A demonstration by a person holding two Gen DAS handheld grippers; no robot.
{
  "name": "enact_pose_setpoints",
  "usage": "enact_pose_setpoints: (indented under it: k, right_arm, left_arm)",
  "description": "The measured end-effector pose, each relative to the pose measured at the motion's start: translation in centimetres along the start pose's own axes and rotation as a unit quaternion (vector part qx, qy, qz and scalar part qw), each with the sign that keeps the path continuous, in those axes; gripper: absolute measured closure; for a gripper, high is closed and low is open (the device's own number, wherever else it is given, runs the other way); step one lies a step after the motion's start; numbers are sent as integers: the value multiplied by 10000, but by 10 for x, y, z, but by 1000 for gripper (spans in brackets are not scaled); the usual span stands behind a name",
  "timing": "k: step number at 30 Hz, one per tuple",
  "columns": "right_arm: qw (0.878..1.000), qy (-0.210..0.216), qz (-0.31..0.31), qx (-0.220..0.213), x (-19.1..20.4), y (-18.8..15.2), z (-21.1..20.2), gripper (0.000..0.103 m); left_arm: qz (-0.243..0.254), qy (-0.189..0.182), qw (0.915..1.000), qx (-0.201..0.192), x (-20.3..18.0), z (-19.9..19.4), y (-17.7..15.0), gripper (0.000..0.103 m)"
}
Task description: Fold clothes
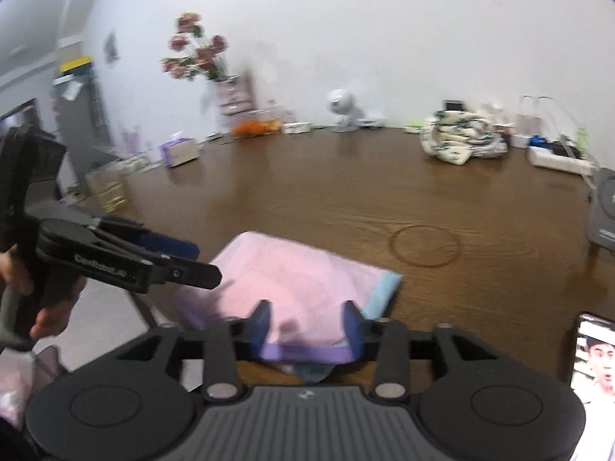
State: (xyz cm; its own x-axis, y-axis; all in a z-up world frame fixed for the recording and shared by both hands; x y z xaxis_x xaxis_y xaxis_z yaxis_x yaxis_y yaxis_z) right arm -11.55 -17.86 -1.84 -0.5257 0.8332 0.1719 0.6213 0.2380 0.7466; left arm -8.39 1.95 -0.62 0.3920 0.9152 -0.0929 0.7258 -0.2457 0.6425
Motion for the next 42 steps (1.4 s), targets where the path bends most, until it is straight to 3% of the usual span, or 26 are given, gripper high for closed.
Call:
enact_pose_setpoints:
  k: [5,16,19,24,30,42]
  right_arm:
    - [9990,-315,24,327,1,-17,22,56]
    - [9988,-317,337,165,-1,-13,30,75]
    - [9987,-321,352,158,1,-9,37,77]
    - [9973,-332,601,269,-9,10,53,87]
    - [9957,-362,742,418,-29,45,82,89]
    - [9894,-459,1168,726,-73,129,171,90]
  left_arm:
    - [245,82,9996,75,-5,0,-11,25]
    - [165,240,9995,99,4,19,-12,32]
    - [119,250,9996,104,9,22,-6,44]
    - [-44,232,9993,274,23,32,13,79]
    - [-373,382,9978,383,41,47,46,84]
    - [-479,647,9958,428,109,113,126,84]
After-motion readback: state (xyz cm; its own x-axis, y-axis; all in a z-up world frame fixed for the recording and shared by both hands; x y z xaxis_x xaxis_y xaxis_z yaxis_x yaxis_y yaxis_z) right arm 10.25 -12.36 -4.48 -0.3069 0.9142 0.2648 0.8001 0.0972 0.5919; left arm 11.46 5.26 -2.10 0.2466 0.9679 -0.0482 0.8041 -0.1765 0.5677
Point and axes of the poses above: each gripper's, at about its wrist camera, not at the fingertips, and z roughly the way its jaws point, x to its left, y to its top, the point moved 6 cm from there along z, roughly the way its jaws point, and after that the axes turned 7 degrees about x, right-handed, at the moved point
